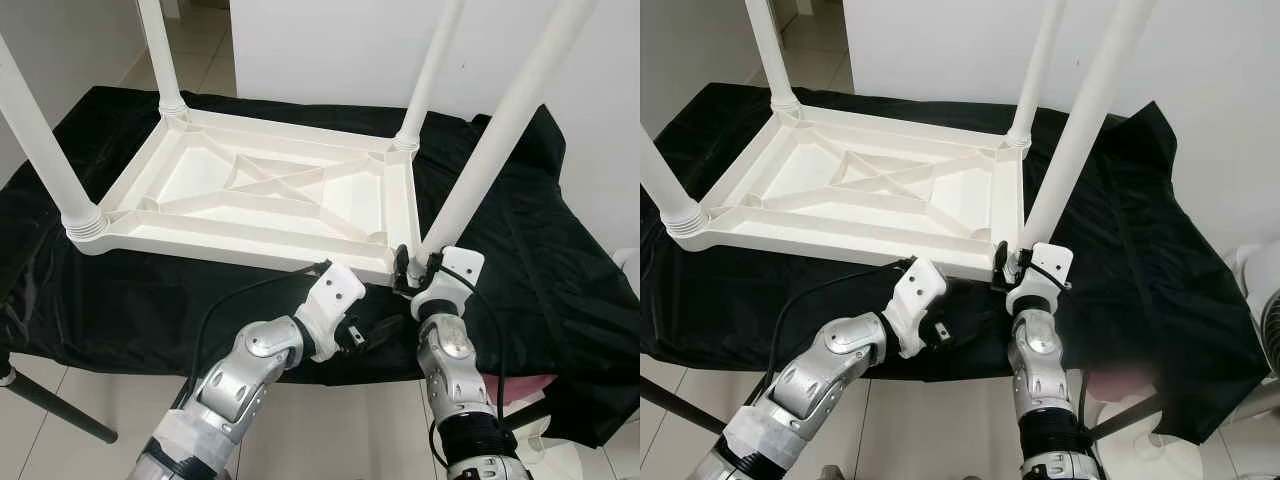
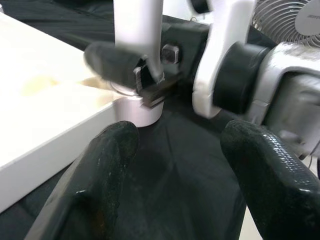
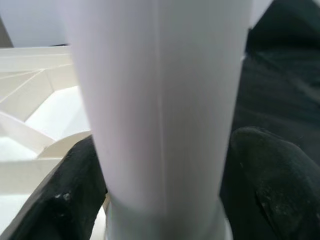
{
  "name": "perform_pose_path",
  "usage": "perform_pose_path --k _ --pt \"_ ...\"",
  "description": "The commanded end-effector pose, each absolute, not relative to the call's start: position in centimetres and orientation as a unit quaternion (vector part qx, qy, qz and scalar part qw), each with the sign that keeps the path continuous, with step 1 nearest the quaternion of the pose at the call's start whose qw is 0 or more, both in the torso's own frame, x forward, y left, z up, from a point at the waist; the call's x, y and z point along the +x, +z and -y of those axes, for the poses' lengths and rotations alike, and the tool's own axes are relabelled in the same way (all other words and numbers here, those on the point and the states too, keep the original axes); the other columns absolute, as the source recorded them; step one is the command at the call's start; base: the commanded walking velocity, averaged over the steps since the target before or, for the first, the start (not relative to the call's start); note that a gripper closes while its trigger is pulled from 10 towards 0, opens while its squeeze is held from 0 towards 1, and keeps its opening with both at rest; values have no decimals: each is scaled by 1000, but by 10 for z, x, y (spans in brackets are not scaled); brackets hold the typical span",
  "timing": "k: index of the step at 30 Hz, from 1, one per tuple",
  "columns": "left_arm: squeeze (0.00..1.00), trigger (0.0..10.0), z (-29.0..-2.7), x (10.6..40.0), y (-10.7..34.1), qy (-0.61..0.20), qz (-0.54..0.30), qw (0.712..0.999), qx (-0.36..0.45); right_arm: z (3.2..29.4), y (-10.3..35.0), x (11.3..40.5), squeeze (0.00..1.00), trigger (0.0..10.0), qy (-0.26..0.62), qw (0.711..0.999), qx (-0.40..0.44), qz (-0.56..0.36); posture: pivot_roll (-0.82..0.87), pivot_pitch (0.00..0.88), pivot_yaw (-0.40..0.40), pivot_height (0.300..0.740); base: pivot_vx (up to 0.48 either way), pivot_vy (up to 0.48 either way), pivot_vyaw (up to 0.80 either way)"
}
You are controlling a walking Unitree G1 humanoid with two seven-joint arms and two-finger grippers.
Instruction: Building children table
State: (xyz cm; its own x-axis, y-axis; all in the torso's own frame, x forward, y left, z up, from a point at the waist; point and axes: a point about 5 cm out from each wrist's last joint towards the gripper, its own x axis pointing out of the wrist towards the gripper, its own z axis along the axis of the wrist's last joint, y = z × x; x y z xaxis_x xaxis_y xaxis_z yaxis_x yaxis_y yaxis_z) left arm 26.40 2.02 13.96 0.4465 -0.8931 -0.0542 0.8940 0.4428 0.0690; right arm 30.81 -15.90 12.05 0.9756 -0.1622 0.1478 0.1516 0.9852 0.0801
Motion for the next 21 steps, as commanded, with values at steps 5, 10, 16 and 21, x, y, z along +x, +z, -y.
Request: perform_pose_path --k 5,10,16,21 --pt "0 10000 -21 261 136 -537 -9 842 50 161 115 292 0 10000 -58 994 6 87 9 52 -83 740 0 0 0" --pt "0 10000 -27 261 133 -533 -14 844 56 163 112 274 0 10000 -41 994 20 96 2 53 -80 740 0 0 0" --pt "0 10000 -35 261 130 -528 -23 846 64 162 111 263 0 10000 -30 994 24 100 -5 54 -72 740 0 0 0" --pt "0 10000 -65 265 124 -517 -32 849 106 156 104 249 0 10000 6 996 23 88 -7 51 -63 740 0 0 0"
